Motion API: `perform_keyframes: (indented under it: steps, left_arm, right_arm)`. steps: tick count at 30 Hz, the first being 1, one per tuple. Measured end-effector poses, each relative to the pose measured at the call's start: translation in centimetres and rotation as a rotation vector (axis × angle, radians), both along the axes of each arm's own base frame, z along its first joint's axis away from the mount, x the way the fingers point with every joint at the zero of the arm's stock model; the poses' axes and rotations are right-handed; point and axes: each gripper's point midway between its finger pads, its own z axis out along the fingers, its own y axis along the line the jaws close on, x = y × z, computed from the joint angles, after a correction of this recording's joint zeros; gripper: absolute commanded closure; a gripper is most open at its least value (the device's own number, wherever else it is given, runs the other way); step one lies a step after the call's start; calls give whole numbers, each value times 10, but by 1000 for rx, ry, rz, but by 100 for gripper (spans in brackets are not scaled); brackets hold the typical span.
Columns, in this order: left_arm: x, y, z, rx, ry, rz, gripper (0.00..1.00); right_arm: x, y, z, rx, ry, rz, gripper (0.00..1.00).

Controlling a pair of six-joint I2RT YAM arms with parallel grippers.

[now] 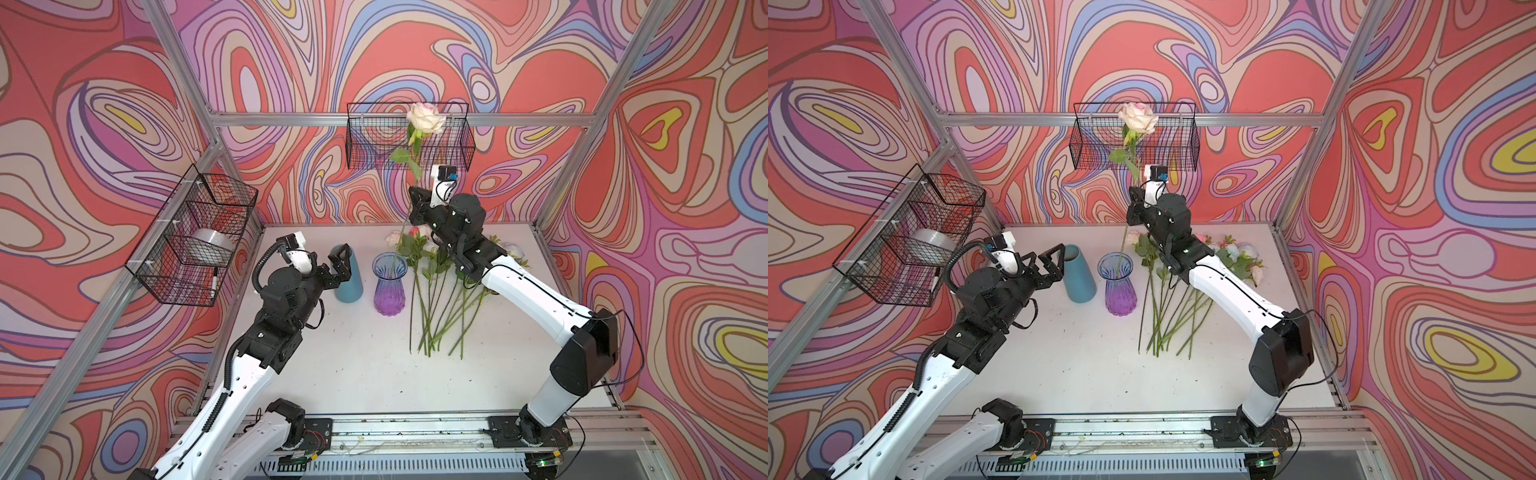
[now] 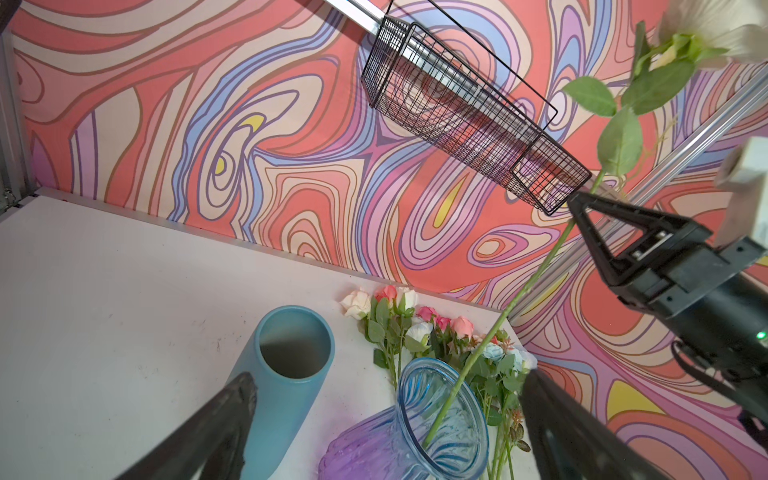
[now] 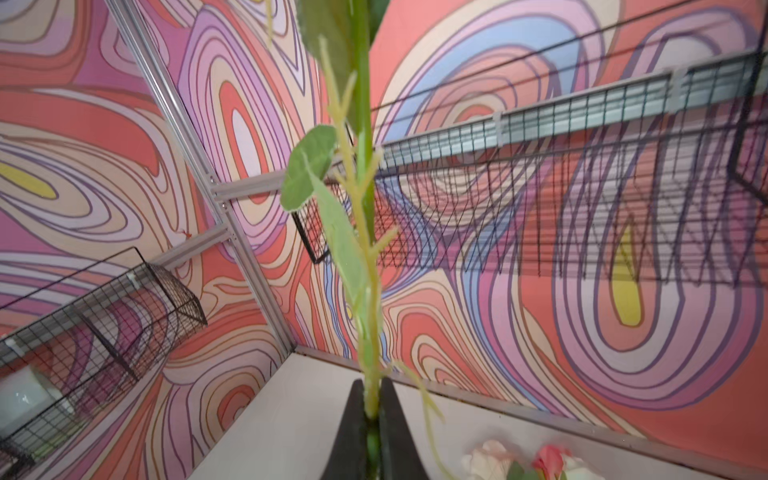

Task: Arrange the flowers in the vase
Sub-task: 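Carry the white rose over the purple vase and lower its stem inside, then open the right gripper and withdraw it toward the remaining roses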

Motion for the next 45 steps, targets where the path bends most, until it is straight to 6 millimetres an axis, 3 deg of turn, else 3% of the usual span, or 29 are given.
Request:
perform_keyframes:
  steps: [5, 9, 15, 20, 31, 36, 45]
  left_arm:
    - [2, -2, -4, -7, 13, -9, 0]
    - [3, -2, -5, -13, 19, -15, 1]
    - [6, -2, -8, -27, 32, -20, 1]
    - [8, -2, -11, -37, 45, -27, 1]
    - [10, -6, -14, -46, 60, -46, 1]
    - [9, -7, -14, -48, 60, -54, 1]
    - [12, -18, -14, -51, 78, -107, 3]
  right_arm:
    - [-12, 24, -45, -45, 70, 50, 99]
    - [-15, 29, -63, -54, 105, 61, 97]
    - [-18, 33, -73, -52, 130, 71, 92]
    - [-26, 43, -77, -49, 145, 104, 81]
    - [-32, 54, -107, -113, 237, 110, 67]
    - [-38, 47, -99, -114, 242, 98, 65]
    - [-74, 12, -41, -40, 164, 71, 64]
